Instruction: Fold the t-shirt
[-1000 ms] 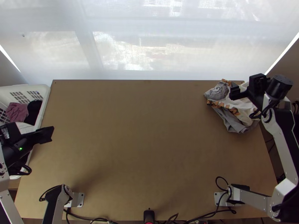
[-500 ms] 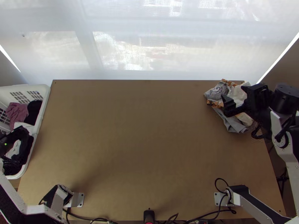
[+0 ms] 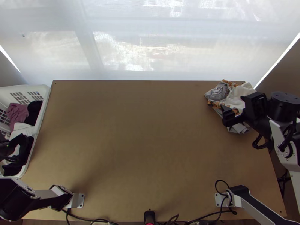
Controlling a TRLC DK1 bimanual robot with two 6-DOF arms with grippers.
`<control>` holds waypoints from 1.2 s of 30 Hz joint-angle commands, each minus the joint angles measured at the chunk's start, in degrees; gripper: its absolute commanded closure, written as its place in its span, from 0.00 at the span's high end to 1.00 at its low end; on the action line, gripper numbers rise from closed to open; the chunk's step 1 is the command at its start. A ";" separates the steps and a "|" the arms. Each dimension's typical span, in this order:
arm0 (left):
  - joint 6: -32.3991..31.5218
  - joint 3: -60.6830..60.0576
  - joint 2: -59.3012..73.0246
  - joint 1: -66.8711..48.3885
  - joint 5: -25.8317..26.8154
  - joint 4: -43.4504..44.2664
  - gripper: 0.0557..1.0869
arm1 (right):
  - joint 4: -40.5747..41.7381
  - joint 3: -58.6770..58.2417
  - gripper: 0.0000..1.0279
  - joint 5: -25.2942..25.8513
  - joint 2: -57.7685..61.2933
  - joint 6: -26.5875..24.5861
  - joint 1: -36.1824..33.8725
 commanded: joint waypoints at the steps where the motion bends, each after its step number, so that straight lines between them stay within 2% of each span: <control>1: 1.08 -0.66 8.00 0.60 -1.51 1.59 0.95 | -1.19 -0.08 0.95 1.66 -0.15 -0.67 0.19; 20: 0.37 5.32 17.14 0.51 -3.18 2.56 0.95 | -0.66 -0.70 0.95 2.09 0.38 -0.85 -0.78; 28: -0.68 6.29 16.08 0.43 -3.09 0.89 0.95 | -1.01 -1.49 0.95 2.09 -0.06 -0.85 -0.52; 30: -1.30 6.46 13.62 0.16 -1.51 -0.95 0.95 | -0.75 -2.81 0.95 2.09 -1.11 -0.23 -0.34; 33: -1.91 6.55 7.38 -1.33 3.50 -5.00 0.95 | 1.62 -7.20 0.95 2.01 -5.68 5.13 -0.25; 35: -2.35 5.67 1.93 -2.83 7.72 -6.76 0.95 | 5.67 -12.56 0.95 2.01 -10.52 5.22 1.33; 36: -2.97 4.88 -1.05 -4.15 8.07 -6.76 0.95 | 8.13 -15.64 0.95 2.01 -13.16 5.04 1.68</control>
